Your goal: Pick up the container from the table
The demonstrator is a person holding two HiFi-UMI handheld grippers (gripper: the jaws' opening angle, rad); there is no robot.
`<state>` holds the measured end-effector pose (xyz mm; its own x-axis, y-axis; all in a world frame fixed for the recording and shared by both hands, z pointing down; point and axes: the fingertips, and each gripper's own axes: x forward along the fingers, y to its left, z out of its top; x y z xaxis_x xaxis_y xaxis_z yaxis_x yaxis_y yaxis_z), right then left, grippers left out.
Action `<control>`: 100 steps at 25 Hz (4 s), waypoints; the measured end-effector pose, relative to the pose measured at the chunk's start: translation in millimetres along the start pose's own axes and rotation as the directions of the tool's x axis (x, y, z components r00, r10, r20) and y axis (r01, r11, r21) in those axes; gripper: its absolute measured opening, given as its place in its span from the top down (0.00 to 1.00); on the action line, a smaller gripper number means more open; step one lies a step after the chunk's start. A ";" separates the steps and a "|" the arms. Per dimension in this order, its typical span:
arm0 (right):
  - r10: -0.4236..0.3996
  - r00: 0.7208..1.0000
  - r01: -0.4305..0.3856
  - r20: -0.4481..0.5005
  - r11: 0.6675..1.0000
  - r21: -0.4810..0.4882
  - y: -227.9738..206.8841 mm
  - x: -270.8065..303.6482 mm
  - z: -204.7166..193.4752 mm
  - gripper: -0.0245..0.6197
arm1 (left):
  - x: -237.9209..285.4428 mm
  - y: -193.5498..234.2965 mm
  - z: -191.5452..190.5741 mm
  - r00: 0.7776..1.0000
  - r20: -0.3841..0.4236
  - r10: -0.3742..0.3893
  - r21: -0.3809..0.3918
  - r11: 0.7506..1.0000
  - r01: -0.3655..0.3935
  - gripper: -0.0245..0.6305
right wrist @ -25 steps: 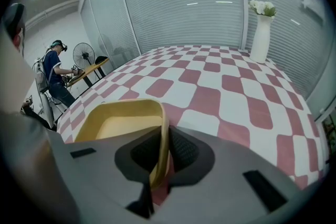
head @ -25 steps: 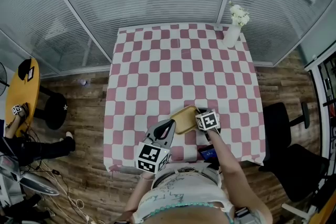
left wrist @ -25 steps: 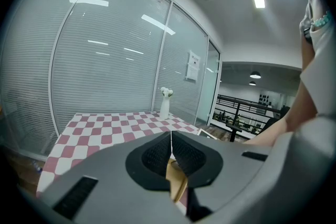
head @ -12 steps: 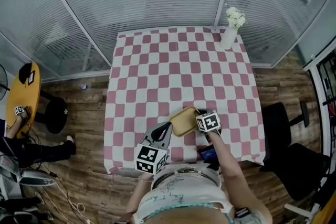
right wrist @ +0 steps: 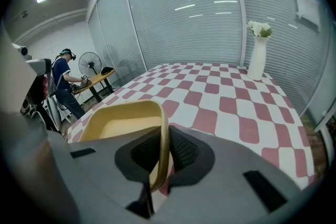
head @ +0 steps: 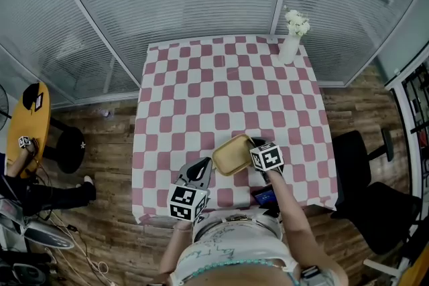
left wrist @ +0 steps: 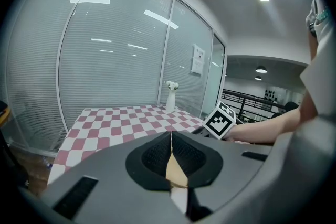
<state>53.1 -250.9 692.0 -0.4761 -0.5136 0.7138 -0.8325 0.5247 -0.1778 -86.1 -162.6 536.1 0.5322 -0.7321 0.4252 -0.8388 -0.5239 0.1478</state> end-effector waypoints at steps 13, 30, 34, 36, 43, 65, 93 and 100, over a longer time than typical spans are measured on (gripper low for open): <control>0.009 0.992 -0.005 0.127 0.999 -0.038 22.8 -50.0 57.3 0.94 | -4.6 16.4 -10.2 0.999 -0.017 0.048 -0.018 0.999 -0.048 0.94; -0.008 0.947 0.036 0.320 0.996 -0.082 36.1 -118.4 127.8 0.94 | -5.3 26.7 -16.9 0.997 -0.043 0.066 -0.017 0.998 -0.067 0.94; -0.006 0.931 0.040 0.364 0.995 -0.088 41.1 -134.3 140.8 0.94 | -5.3 25.0 -16.4 0.997 -0.039 0.060 -0.016 0.998 -0.061 0.94; -0.001 0.925 0.039 0.380 0.995 -0.092 43.5 -140.5 146.4 0.94 | -4.9 24.3 -14.8 0.998 -0.034 0.059 -0.014 0.998 -0.060 0.94; 0.014 0.912 0.035 0.411 0.993 -0.113 47.4 -153.3 156.7 0.94 | -2.2 21.1 -12.2 0.998 -0.028 0.053 -0.013 0.998 -0.054 0.94; 0.043 0.779 0.073 0.626 0.985 -0.158 71.4 -223.3 187.0 0.94 | -8.3 10.9 4.3 0.999 0.028 0.045 -0.014 0.999 -0.045 0.94; 0.088 0.749 0.022 0.657 0.987 -0.157 82.3 -239.3 190.2 0.94 | -5.4 -6.6 7.0 0.999 0.030 0.019 -0.008 1.000 -0.019 0.94; 0.083 0.757 0.027 0.648 0.987 -0.157 80.5 -235.4 187.9 0.94 | -3.9 -6.7 5.2 1.000 0.024 0.012 -0.007 1.000 -0.012 0.94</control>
<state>44.9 -215.4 382.4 -0.6127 -0.7855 0.0865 -0.7902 0.6109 -0.0497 -82.0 -158.5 528.8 0.5249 -0.7484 0.4055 -0.8457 -0.5124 0.1489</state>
